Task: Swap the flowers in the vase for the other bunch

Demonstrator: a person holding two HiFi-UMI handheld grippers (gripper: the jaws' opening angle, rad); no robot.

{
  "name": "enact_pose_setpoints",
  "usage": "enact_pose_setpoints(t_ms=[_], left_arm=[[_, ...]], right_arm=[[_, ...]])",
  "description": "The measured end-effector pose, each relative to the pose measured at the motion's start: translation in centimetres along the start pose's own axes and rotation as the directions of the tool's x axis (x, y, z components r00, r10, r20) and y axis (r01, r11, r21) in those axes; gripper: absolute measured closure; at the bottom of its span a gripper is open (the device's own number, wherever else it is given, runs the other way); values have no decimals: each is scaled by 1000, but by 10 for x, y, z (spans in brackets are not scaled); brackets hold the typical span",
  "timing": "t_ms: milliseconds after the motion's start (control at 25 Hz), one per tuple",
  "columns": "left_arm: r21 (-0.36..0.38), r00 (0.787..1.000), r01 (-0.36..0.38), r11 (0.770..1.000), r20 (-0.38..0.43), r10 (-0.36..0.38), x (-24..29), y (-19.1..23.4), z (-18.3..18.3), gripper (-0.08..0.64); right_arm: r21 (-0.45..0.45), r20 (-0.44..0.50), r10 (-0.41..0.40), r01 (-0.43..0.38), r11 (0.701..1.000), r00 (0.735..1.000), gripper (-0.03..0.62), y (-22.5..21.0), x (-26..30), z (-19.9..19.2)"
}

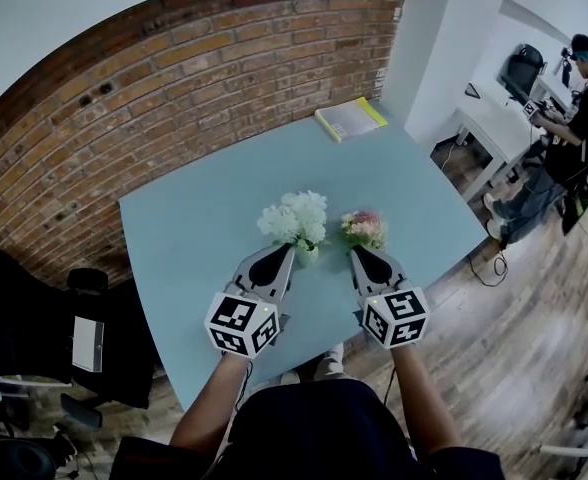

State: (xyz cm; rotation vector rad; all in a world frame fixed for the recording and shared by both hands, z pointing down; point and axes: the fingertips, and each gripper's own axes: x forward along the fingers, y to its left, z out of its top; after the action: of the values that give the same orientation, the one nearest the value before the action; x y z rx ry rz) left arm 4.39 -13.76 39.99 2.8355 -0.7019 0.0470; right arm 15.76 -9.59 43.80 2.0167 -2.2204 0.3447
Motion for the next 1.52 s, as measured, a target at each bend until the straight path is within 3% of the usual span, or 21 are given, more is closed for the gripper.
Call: enact_pose_setpoints(t_ms=[240,880,1520], left_arm=[[-4,999,-54,999,-3,54,11,2,-3,555],[-3,974,-227,974,-14,227,8,21,-13,555],[-13,943,-332,943,-23,332,3,42,-17,555]], right_arm=[[18,-39,45,-45,999,998,570,-13,12,-16],[31,-136,258,-257,966,956,349,-3,59,-44],[-8,-239,364,-376,926,900,277,8,97,-67]])
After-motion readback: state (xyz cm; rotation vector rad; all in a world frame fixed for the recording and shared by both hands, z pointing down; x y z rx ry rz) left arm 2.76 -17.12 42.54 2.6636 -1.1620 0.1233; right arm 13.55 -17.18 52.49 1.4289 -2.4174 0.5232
